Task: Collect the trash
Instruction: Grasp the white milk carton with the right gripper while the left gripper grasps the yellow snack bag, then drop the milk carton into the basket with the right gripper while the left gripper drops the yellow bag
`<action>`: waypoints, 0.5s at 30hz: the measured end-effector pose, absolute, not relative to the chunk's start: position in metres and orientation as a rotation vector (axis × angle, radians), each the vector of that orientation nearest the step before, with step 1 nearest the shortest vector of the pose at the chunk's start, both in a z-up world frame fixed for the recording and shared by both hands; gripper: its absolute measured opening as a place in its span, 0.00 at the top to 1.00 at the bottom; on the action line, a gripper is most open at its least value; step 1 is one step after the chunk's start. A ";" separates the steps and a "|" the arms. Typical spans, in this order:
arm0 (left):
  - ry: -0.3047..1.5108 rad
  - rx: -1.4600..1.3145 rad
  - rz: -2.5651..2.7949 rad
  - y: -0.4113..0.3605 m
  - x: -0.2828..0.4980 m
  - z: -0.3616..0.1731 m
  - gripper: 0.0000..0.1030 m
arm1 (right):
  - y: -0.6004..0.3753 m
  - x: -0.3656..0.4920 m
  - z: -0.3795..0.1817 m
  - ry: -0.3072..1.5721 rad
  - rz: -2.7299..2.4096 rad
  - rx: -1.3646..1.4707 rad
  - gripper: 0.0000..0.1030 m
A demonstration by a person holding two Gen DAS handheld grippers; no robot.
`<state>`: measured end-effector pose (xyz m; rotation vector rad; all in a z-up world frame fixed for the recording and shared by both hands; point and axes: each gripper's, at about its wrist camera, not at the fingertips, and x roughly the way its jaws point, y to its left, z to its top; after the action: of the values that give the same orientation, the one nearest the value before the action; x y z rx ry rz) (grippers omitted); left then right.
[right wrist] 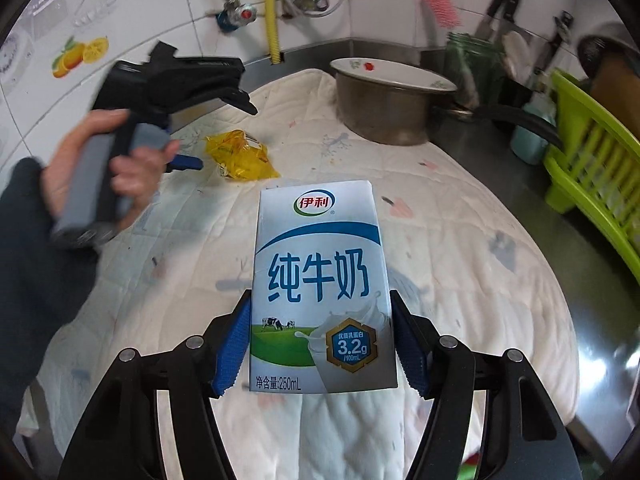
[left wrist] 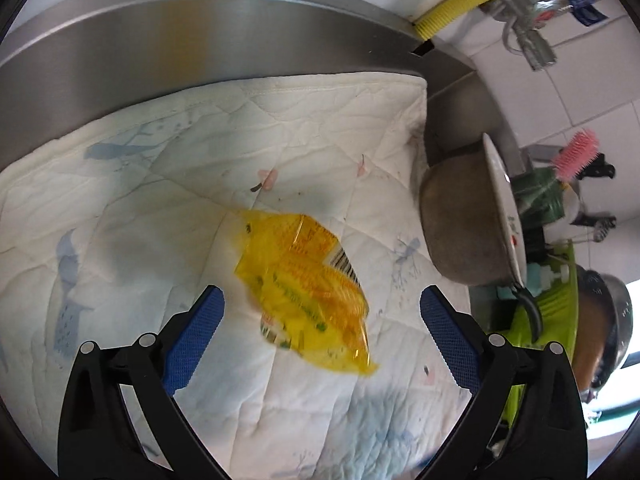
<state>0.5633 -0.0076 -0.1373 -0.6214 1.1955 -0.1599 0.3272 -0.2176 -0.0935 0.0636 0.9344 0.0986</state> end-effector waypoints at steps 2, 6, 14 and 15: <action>1.215 -0.603 -0.133 -0.013 0.568 -0.142 0.07 | -0.223 0.314 -0.093 0.936 0.092 0.084 0.39; 1.224 -0.554 -0.106 -0.022 0.569 -0.148 0.18 | -0.228 0.286 -0.095 0.937 0.061 0.070 0.39; 1.212 -0.549 -0.100 -0.021 0.555 -0.151 0.53 | -0.240 0.236 -0.095 0.939 0.015 0.086 0.39; 1.199 -0.538 -0.105 -0.021 0.551 -0.149 0.59 | -0.242 0.228 -0.095 0.937 0.007 0.090 0.39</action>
<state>0.5506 -0.0213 -0.1486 -0.5380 1.1992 -0.1048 0.2285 -0.2419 -0.0948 0.0895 0.9371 0.0074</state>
